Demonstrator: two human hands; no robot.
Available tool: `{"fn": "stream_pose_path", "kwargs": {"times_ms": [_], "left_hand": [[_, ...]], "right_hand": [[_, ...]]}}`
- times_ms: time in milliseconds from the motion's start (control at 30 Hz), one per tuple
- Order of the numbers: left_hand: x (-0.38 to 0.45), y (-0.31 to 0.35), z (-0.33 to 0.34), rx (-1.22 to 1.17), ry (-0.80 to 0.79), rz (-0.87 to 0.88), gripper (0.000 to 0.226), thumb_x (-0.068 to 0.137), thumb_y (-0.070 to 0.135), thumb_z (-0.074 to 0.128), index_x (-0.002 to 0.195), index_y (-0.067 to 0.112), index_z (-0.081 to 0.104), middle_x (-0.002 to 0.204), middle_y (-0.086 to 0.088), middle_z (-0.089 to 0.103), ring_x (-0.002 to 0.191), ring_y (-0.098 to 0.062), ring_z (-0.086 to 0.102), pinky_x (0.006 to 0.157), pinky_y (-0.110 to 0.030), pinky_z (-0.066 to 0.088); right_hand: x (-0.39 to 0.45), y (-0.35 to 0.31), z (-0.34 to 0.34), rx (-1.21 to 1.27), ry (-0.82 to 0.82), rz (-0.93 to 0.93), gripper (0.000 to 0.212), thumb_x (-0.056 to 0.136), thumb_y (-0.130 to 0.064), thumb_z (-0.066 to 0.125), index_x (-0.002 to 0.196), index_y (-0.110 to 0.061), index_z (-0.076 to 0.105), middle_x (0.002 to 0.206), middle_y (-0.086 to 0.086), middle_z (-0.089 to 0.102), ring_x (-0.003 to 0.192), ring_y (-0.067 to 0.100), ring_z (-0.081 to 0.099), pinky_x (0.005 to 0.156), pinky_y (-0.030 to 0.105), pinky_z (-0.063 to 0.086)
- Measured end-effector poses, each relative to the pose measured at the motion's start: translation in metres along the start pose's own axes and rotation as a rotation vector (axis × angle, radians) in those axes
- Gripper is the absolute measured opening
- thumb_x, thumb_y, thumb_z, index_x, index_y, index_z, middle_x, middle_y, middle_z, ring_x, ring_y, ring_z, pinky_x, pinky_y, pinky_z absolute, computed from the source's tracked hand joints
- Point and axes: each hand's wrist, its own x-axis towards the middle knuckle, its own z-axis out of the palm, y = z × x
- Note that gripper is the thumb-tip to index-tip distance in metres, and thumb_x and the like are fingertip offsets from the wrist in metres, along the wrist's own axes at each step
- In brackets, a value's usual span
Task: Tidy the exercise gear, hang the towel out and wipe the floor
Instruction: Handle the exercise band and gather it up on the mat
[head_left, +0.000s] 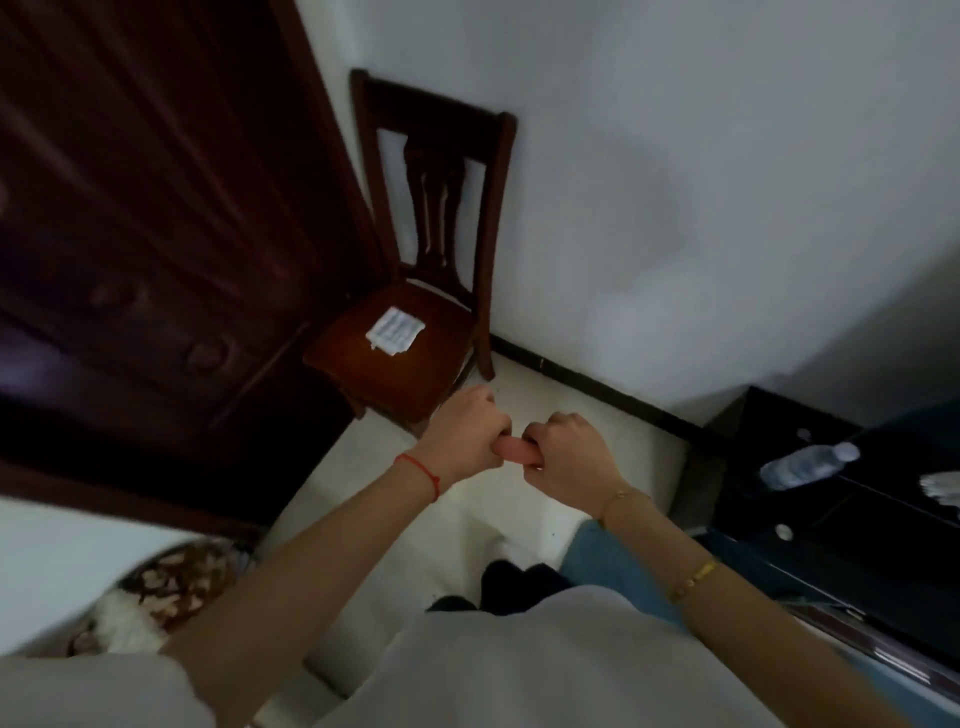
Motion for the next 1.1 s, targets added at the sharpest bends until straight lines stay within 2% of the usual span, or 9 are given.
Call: {"fn": "stream_pose_path", "kwargs": {"times_ms": [67,167,333,467,633,733,867,1000,1100], "left_hand": [[0.039,-0.011,-0.012,0.002,-0.015,0.064,0.012,0.078,0.027,0.070,0.088,0.021,0.074,0.080,0.000,0.060,0.095,-0.020,0.049,0.083,-0.030,0.039],[0.098,-0.021,-0.024,0.016,-0.038,0.164,0.015,0.077,0.029,0.072,0.089,0.021,0.075,0.084,0.001,0.059,0.098,-0.019,0.048,0.086,-0.035,0.044],[0.195,-0.025,-0.037,0.048,-0.082,0.382,0.022,0.075,0.033,0.073,0.095,0.023,0.076,0.086,0.002,0.051,0.098,-0.020,0.048,0.080,-0.029,0.040],[0.272,-0.025,-0.035,0.065,-0.131,0.565,0.022,0.077,0.034,0.073,0.096,0.023,0.075,0.092,0.000,0.056,0.098,-0.018,0.047,0.079,-0.024,0.034],[0.363,-0.021,-0.022,0.106,-0.224,0.809,0.023,0.078,0.036,0.073,0.096,0.022,0.074,0.089,0.003,0.052,0.097,-0.016,0.046,0.079,-0.021,0.030],[0.407,-0.012,-0.009,0.128,-0.246,0.936,0.020,0.076,0.030,0.074,0.091,0.018,0.076,0.086,-0.001,0.059,0.096,-0.019,0.051,0.082,-0.026,0.039],[0.450,0.002,0.021,0.116,-0.297,1.035,0.018,0.069,0.023,0.080,0.084,0.014,0.076,0.084,-0.006,0.061,0.092,-0.023,0.053,0.079,-0.029,0.043],[0.487,0.017,0.072,0.119,-0.333,1.108,0.018,0.075,0.023,0.077,0.090,0.014,0.074,0.094,-0.005,0.062,0.101,-0.020,0.051,0.084,-0.025,0.038],[0.513,0.026,0.118,0.138,-0.353,1.159,0.017,0.077,0.022,0.075,0.092,0.014,0.074,0.094,-0.004,0.065,0.104,-0.020,0.050,0.085,-0.024,0.036]], "right_hand": [[0.024,0.017,-0.011,0.020,0.010,0.074,0.016,0.080,-0.024,0.052,0.087,-0.020,0.065,0.074,-0.001,0.064,0.073,0.016,0.050,0.074,0.027,0.040],[0.052,0.047,-0.024,0.038,0.034,0.188,0.014,0.081,-0.022,0.051,0.085,-0.018,0.063,0.076,0.000,0.064,0.077,0.018,0.053,0.074,0.026,0.037],[0.091,0.098,-0.034,0.061,0.076,0.402,0.014,0.079,-0.022,0.054,0.088,-0.015,0.064,0.082,0.004,0.065,0.086,0.022,0.055,0.073,0.027,0.033],[0.118,0.134,-0.031,0.105,0.104,0.592,0.011,0.077,-0.021,0.055,0.082,-0.014,0.062,0.079,0.006,0.064,0.085,0.024,0.055,0.077,0.031,0.038],[0.150,0.177,-0.027,0.122,0.108,0.792,0.013,0.078,-0.018,0.052,0.083,-0.014,0.063,0.076,0.003,0.061,0.081,0.022,0.052,0.079,0.031,0.040],[0.161,0.201,-0.019,0.157,0.143,0.907,0.010,0.079,-0.019,0.052,0.081,-0.015,0.061,0.075,0.003,0.061,0.080,0.023,0.052,0.076,0.031,0.035],[0.170,0.230,0.001,0.202,0.164,1.032,0.006,0.081,-0.020,0.050,0.076,-0.018,0.052,0.074,0.003,0.059,0.077,0.023,0.049,0.071,0.030,0.030],[0.173,0.266,0.036,0.233,0.140,1.123,0.009,0.083,-0.020,0.050,0.075,-0.018,0.047,0.070,-0.001,0.047,0.072,0.018,0.038,0.077,0.031,0.036],[0.175,0.295,0.071,0.251,0.094,1.172,0.008,0.084,-0.021,0.050,0.076,-0.018,0.049,0.071,-0.001,0.047,0.072,0.017,0.038,0.075,0.029,0.032]]}}
